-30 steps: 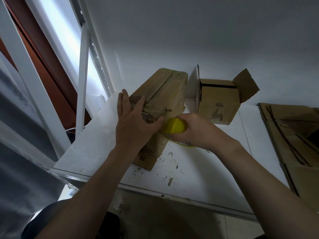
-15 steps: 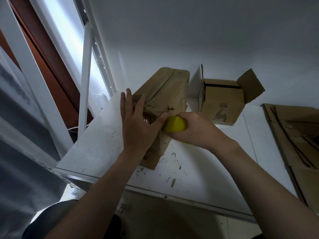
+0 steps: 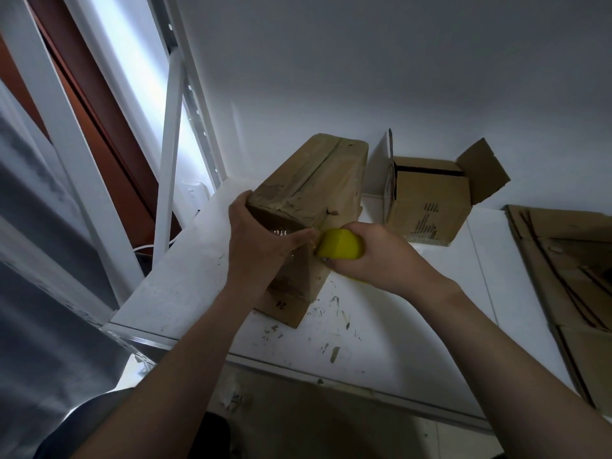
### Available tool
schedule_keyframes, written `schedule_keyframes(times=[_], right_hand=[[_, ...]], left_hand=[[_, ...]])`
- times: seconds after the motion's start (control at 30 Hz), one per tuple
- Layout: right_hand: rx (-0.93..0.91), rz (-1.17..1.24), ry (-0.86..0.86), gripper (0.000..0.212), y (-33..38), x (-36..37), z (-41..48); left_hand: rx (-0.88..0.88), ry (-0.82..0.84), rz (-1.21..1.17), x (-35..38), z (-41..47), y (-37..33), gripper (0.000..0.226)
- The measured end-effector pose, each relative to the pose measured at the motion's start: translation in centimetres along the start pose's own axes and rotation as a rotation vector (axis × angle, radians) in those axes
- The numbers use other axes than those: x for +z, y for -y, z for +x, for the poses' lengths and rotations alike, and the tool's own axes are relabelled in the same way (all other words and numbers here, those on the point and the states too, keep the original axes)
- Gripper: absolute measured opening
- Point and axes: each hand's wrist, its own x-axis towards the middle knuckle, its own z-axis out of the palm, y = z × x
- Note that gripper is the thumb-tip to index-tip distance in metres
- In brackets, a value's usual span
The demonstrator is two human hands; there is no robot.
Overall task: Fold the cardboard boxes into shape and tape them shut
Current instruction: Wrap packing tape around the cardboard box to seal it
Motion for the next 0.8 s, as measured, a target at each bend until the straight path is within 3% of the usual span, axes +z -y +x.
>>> schedule_keyframes(times=[0.1, 0.23, 0.43, 0.5, 0.63, 0.8], right_hand=[[-0.001, 0.019, -0.004, 0.028, -0.2, -0.2, -0.2], [-0.006, 0.041, 0.006, 0.029, -0.2, -0.1, -0.3], [0.007, 0.022, 0.027, 0.041, 0.5, 0.9, -0.1], [-0.001, 0.062, 0.066, 0.041, 0.7, 1.0, -0.1], [-0.044, 0.156, 0.118, 0.043, 1.3, 0.5, -0.1], [-0.074, 0.158, 0.079, 0.055, 1.7, 0.5, -0.6]], left_hand=[[-0.003, 0.034, -0.031, -0.6, 0.4, 0.3, 0.109], [0.03, 0.047, 0.002, -2.3, 0.9, 1.2, 0.06], [0.018, -0.073, -0.034, -3.0, 0.5, 1.4, 0.058], [0.113, -0.153, -0.075, -2.6, -0.5, 0.9, 0.061], [0.286, -0.031, 0.155, -0.8, -1.4, 0.1, 0.078], [0.235, -0.064, 0.181, 0.5, -0.2, -0.2, 0.06]])
